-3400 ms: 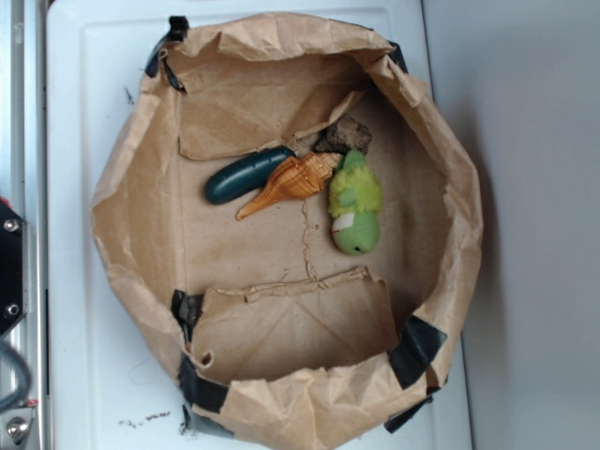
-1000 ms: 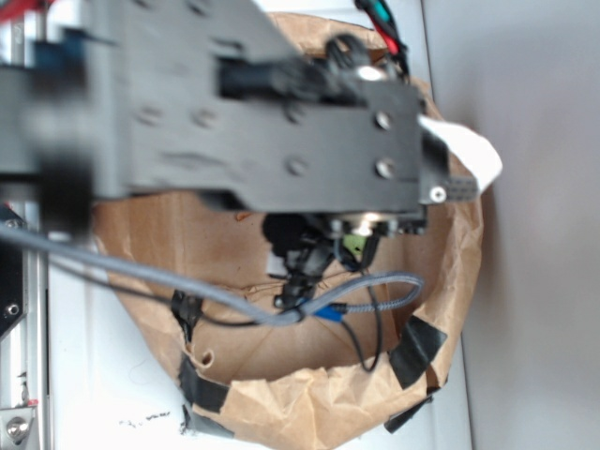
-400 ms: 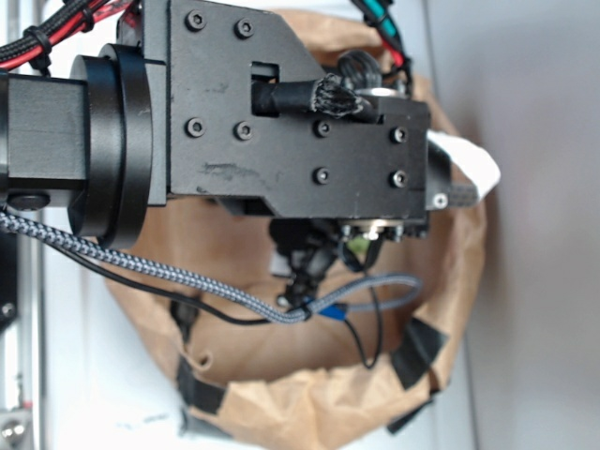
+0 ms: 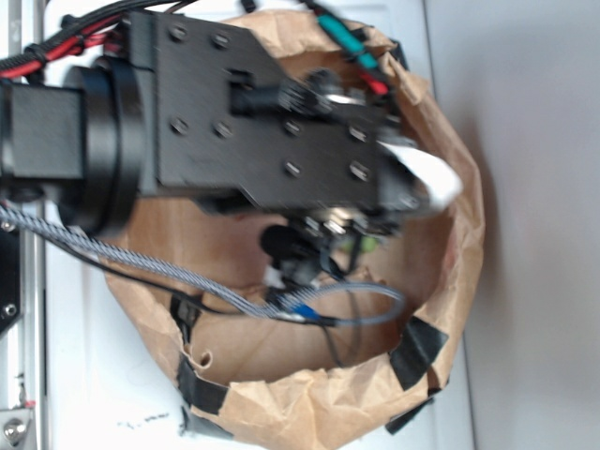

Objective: Grab the shell.

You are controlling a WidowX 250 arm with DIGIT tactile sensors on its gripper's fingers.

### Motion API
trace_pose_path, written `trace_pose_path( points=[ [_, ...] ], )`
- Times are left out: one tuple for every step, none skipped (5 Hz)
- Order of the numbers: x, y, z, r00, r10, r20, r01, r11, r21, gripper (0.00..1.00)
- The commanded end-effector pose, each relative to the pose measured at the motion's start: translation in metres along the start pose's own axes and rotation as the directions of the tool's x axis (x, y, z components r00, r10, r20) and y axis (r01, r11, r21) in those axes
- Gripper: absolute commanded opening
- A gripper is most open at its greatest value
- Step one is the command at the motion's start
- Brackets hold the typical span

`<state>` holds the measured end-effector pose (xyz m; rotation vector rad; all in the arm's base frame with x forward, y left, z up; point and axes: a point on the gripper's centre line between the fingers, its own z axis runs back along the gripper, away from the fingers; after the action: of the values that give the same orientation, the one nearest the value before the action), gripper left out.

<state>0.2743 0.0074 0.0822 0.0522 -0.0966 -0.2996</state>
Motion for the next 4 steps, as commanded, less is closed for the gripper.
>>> trace_pose_path(
  points=[
    [0.012,0.006,-0.003,0.997,0.020,0.080,-0.021,1.000,0.009,1.00],
    [0.027,0.007,-0.015,0.999,0.029,0.041,-0.030,0.999,0.016,1.00],
    [0.041,0.006,-0.039,0.999,0.042,-0.004,-0.042,0.997,0.063,1.00],
    [0.047,0.008,-0.044,0.998,0.069,-0.012,-0.067,0.993,0.093,1.00]
  ],
)
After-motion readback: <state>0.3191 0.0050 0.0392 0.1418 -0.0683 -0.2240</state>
